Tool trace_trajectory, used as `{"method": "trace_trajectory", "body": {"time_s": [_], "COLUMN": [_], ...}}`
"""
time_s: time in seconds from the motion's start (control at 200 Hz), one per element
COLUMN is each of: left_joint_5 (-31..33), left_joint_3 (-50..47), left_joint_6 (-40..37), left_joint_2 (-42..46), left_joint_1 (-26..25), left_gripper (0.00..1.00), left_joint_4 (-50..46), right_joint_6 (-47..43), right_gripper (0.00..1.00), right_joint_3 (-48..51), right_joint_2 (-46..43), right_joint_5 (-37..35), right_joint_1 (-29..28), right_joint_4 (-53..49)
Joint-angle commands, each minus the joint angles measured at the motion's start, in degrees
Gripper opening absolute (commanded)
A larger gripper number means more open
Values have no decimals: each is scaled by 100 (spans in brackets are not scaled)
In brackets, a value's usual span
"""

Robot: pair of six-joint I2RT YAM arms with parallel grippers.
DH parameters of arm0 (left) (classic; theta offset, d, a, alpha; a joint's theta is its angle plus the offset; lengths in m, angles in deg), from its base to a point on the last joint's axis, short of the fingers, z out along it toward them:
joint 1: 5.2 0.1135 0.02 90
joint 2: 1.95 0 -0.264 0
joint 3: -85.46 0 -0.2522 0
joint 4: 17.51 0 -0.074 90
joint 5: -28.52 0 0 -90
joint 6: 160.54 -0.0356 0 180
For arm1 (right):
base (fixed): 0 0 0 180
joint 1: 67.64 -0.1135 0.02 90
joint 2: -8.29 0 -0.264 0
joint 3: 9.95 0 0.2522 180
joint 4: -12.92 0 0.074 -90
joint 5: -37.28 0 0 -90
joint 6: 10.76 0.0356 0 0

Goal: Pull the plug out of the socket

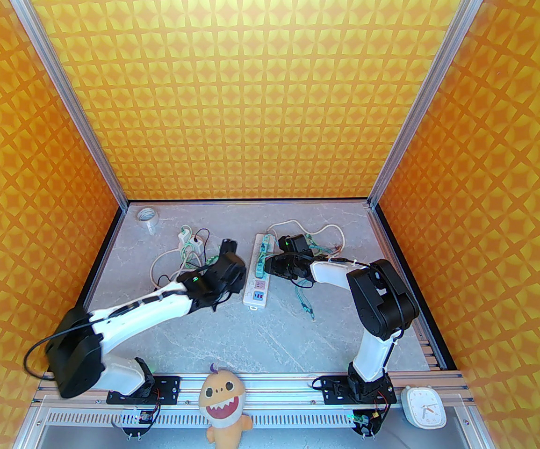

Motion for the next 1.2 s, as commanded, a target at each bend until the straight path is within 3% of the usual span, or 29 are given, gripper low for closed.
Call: {"method": "trace_trajectory", "body": {"time_s": [0.0,0.35,0.7,0.955,1.07,1.195], "left_joint_5": [83,-13,27,-19,-50,-98], "left_joint_3": [-498,-2184,-2914,-2731,-2620,-2514], "left_joint_6": [279,868,1525,1614,1639,1637], "left_joint_2": [521,1793,1713,1358,1523,1980], "left_joint_1": [11,18,72,70,72,69], "left_gripper": [56,56,57,72,90,96], "left_joint_4": [165,32,-95,-246,-407,-617], "right_joint_6": [-107,-91,-88,-99,-95,-92], "right_gripper": [45,45,45,45,46,46], "right_joint_3": [106,151,184,204,199,204], "right_joint_2": [140,103,57,9,4,-1], "right_joint_5": [-722,-690,-704,-730,-726,-717], "right_joint_1": [28,26,21,18,18,20], "right_joint_4": [-473,-432,-413,-431,-430,-433]}}
